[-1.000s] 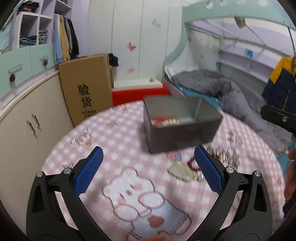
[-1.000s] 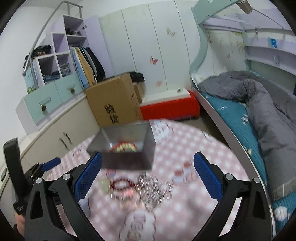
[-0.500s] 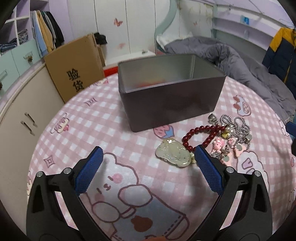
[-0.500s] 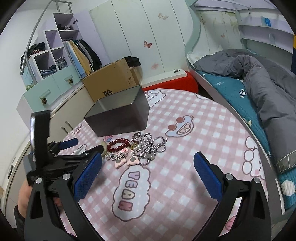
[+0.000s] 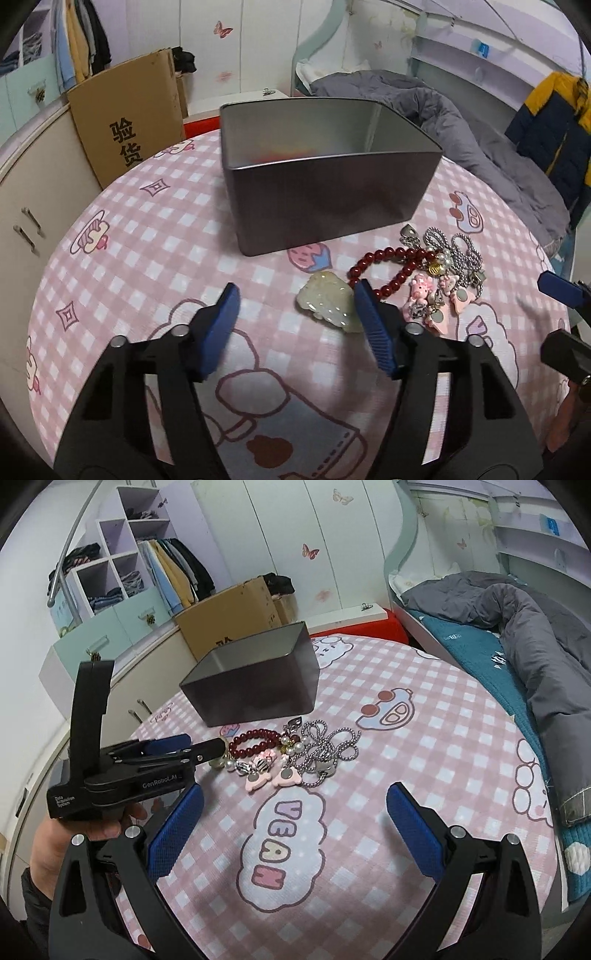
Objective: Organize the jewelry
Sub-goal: 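Pull both tools back from the box toward the remaining jewelry, then grasp the jade pendant with the left tool while the right tool grasps a pearl earring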
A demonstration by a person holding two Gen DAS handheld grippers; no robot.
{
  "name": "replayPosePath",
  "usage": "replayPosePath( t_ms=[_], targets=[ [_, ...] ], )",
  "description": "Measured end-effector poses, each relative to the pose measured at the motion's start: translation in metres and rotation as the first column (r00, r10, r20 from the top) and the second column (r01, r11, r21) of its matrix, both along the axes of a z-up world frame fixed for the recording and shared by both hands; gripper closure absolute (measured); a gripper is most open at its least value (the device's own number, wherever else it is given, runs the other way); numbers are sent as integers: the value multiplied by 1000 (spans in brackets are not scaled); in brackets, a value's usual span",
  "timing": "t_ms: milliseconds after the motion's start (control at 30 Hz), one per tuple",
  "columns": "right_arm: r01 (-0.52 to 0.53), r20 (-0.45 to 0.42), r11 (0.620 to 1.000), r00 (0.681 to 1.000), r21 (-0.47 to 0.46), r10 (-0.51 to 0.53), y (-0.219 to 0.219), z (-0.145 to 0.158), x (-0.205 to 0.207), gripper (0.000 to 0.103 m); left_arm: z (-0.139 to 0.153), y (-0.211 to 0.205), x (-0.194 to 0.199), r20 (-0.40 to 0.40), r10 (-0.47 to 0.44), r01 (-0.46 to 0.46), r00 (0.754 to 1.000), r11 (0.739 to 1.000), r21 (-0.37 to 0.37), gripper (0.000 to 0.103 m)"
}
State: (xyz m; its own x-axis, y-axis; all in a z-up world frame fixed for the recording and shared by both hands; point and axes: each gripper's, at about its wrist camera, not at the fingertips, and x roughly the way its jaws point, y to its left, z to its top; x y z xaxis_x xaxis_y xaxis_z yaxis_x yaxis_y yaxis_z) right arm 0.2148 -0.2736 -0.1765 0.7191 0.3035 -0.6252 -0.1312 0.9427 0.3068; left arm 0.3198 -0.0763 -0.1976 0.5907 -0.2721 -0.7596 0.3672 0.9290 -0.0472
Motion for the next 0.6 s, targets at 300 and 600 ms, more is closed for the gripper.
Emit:
replayPosePath(
  t_ms=[300, 600],
  targets=[
    [-9, -40, 998, 999, -62, 7, 11, -4, 7, 8, 3, -11, -7, 8, -94, 94, 996, 995, -19, 89],
    [-85, -54, 994, 995, -67, 81, 28, -3, 23, 28, 4, 3, -10, -6, -87, 86, 996, 994, -68, 89]
  ],
)
